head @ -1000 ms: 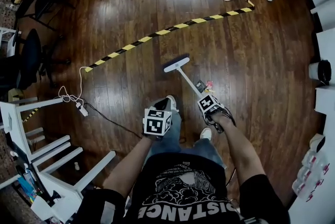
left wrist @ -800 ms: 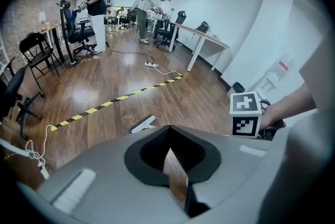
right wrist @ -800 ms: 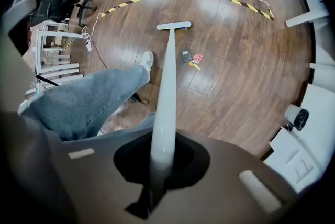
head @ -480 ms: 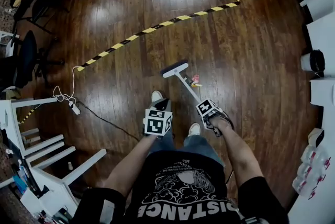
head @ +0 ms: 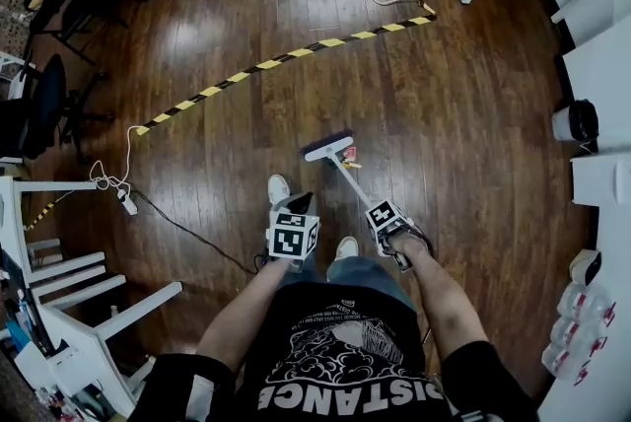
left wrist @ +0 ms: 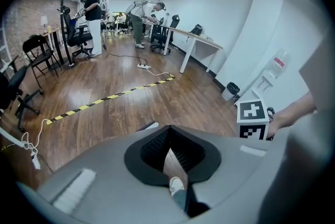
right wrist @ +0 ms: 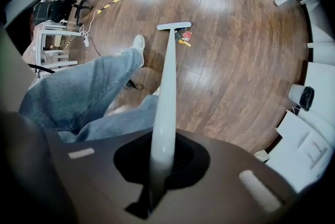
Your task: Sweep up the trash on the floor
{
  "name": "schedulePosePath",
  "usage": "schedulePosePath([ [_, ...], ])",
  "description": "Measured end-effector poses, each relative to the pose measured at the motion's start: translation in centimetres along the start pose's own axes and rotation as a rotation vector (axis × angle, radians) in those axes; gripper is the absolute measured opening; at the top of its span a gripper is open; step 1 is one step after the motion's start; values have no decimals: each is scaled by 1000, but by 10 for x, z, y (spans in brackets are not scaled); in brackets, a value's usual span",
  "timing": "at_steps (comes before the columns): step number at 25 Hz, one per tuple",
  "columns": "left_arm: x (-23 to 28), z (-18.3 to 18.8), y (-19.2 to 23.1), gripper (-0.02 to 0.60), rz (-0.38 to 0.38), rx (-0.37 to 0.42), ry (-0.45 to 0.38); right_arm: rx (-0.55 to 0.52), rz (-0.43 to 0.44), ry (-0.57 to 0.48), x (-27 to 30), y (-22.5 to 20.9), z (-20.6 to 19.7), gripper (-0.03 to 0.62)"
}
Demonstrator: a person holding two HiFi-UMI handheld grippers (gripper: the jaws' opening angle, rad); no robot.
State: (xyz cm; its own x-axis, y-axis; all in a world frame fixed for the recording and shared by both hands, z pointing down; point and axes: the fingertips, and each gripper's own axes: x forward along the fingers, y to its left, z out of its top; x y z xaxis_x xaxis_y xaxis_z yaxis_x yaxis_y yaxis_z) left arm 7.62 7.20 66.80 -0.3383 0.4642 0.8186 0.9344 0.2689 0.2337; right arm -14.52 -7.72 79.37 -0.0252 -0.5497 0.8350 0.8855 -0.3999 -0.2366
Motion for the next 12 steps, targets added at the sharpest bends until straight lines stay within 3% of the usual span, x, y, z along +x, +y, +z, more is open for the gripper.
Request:
schedulePosePath([
  [12,-22,-9,-12,5,61,-7,-44,-1,26,-57,1,-5,-12,0],
])
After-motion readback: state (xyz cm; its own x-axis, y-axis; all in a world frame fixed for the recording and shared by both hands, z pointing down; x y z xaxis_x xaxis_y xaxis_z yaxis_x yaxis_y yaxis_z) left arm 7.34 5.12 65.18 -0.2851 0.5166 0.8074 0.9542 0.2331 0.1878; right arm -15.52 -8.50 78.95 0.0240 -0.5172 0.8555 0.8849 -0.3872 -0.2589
